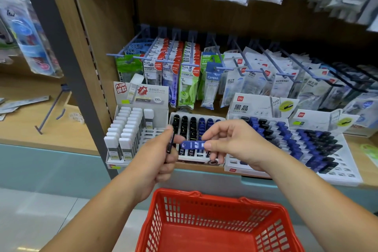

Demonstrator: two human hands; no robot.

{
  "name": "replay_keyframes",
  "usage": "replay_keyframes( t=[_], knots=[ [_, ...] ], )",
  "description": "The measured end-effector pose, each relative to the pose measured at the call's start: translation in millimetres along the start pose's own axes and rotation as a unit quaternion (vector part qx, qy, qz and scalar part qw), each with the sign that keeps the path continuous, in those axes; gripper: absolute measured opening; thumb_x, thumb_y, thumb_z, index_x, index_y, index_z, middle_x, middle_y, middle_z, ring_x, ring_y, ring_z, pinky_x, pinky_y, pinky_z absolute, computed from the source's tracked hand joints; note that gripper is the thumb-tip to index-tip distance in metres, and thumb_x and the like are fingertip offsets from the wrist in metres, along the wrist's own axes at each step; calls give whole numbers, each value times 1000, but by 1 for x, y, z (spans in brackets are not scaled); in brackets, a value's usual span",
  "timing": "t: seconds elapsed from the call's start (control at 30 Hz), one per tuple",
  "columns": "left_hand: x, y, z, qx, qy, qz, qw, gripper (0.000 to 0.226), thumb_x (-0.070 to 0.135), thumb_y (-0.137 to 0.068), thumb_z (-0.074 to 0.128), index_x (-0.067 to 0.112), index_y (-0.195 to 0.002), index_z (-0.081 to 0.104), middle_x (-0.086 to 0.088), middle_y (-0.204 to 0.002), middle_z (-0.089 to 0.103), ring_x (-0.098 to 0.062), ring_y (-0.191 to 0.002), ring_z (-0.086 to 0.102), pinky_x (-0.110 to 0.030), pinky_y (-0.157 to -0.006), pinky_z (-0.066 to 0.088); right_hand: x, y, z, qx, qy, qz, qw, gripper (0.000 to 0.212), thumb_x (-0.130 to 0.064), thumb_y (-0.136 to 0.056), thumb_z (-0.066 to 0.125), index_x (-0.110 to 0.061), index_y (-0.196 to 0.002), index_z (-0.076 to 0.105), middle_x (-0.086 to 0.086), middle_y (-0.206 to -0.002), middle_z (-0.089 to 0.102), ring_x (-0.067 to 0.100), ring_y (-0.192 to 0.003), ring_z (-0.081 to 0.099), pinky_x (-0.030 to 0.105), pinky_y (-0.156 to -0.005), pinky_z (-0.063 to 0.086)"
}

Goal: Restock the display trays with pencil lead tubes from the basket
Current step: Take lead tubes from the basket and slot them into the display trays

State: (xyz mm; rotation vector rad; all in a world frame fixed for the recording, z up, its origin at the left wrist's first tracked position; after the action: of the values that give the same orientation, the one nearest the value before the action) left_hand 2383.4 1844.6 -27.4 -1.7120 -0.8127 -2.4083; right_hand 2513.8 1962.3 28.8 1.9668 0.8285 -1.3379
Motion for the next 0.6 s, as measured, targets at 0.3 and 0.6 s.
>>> replay_keyframes(
  t=[0.3, 0.6],
  knots=[
    [2, 4, 14, -80, 108, -5, 991, 11, 11, -106, 44, 9, -107, 55, -8, -80, 62, -18, -59, 52, -27, -51, 39, 8, 11, 3, -31, -82, 16, 996, 24, 6, -103, 50, -6, -124, 55, 20, -89, 70, 37, -77, 72, 35, -60, 60],
    [15, 10, -1, 9, -35, 78, 996, 24, 2, -98, 63, 13, -119, 59, -14, -87, 76, -20, -64, 63, -26, -50, 41, 3, 11, 8, -8, -53, 36, 998, 11, -11, -104, 56, -4, -114, 59, 15, -99, 78, 27, -95, 75, 47, -84, 56]
  ],
)
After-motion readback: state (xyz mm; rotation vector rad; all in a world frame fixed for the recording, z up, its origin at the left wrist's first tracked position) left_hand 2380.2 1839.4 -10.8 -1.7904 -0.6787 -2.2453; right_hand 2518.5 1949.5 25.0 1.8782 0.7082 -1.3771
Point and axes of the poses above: each hand's wrist, its own y-axis away from the middle knuckle, its own z-axis out of the palm, x = y × z, the point moved 9 cm from there along -y, towards the middle knuckle
